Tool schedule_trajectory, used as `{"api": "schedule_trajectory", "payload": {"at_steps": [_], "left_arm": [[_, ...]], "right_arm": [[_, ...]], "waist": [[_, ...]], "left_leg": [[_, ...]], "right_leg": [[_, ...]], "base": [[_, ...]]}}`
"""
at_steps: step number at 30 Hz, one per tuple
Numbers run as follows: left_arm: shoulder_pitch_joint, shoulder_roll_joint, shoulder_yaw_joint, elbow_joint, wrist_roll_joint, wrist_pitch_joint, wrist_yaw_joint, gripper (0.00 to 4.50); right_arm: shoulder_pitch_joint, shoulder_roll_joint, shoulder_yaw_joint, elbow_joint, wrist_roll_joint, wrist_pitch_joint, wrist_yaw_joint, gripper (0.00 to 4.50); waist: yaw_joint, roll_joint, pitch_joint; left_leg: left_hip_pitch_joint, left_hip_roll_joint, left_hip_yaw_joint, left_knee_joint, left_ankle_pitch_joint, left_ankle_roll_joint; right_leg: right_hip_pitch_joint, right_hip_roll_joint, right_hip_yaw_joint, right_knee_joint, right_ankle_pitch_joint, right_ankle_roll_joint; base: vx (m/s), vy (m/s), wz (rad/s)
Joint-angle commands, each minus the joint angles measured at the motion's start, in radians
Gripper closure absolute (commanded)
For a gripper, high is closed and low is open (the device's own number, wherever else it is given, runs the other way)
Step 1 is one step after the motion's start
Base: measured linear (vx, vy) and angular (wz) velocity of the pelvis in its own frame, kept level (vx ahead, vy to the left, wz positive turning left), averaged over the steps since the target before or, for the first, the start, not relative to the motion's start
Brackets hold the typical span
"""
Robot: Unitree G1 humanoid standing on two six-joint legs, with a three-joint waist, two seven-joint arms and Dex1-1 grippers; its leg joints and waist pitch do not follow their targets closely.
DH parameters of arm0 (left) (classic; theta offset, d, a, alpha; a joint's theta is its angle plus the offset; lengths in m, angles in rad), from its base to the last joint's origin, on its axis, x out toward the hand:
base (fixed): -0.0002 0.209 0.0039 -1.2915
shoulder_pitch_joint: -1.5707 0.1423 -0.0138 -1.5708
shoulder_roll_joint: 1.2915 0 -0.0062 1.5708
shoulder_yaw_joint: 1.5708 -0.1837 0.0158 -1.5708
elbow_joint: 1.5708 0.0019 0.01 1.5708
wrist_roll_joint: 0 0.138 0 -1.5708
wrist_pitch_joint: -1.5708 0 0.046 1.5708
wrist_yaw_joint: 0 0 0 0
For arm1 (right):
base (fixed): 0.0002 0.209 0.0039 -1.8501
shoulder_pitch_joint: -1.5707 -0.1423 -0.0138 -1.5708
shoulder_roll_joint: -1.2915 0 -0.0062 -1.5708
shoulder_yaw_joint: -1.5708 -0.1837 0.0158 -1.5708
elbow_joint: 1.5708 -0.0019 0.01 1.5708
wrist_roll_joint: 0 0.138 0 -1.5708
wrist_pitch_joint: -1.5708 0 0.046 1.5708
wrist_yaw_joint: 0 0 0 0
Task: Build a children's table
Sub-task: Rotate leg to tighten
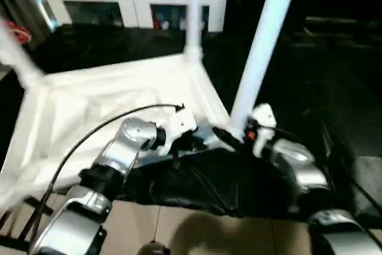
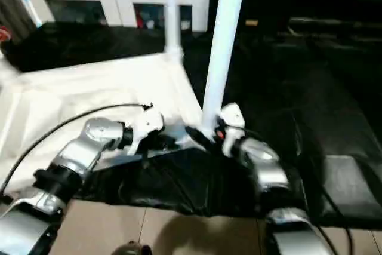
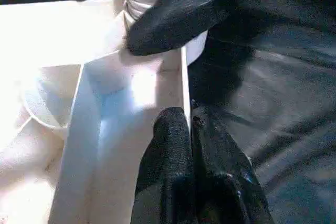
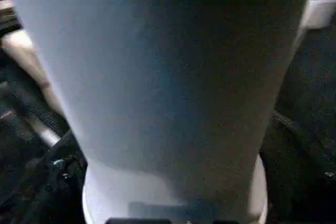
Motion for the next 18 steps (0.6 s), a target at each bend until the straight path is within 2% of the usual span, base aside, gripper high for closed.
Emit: {"api": "schedule_trajectory", "payload": {"at_steps": [1, 7, 13, 15, 18], "left_arm": [[-0.009, 0.007, -0.031, -0.037, -0.020, -0.043, -0.084, 4.50], [-0.025, 0.056, -0.042, -0.008, -0.021, -0.080, -0.165, 4.50], [-0.054, 0.082, -0.046, 0.041, -0.009, -0.120, -0.209, 4.50], [-0.060, 0.082, -0.047, 0.051, -0.009, -0.127, -0.216, 4.50], [-0.064, 0.081, -0.049, 0.058, -0.006, -0.133, -0.218, 4.50]], "right_arm": [[0.028, -0.038, 0.054, -0.044, -0.006, 0.032, 0.133, 0.51], [0.055, -0.117, 0.097, -0.133, 0.013, 0.080, 0.293, 0.51], [0.062, -0.143, 0.130, -0.173, -0.001, 0.074, 0.349, 1.11], [0.063, -0.142, 0.134, -0.183, -0.002, 0.079, 0.353, 1.16], [0.064, -0.139, 0.137, -0.185, -0.004, 0.078, 0.352, 1.47]], "waist": [[0.000, 0.003, -0.071], [0.009, 0.000, -0.073], [0.011, 0.000, -0.073], [0.011, 0.000, -0.073], [0.012, 0.000, -0.074]], "left_leg": [[0.013, 0.046, -0.016, -0.069, -0.330, 0.043], [0.013, 0.047, -0.016, -0.067, -0.303, 0.053], [0.014, 0.048, -0.017, -0.068, -0.311, 0.042], [0.014, 0.049, -0.017, -0.067, -0.308, 0.040], [0.013, 0.048, -0.017, -0.066, -0.297, 0.043]], "right_leg": [[0.051, -0.063, 0.041, -0.071, -0.260, -0.228], [0.050, -0.062, 0.042, -0.069, -0.249, -0.230], [0.048, -0.066, 0.042, -0.070, -0.281, -0.230], [0.048, -0.066, 0.042, -0.069, -0.268, -0.235], [0.049, -0.065, 0.042, -0.066, -0.249, -0.239]], "base": [[0.000, 0.000, 0.00], [0.000, 0.000, 0.00], [0.000, 0.000, 0.00], [0.000, 0.000, 0.00], [0.000, 0.000, 0.00]]}}
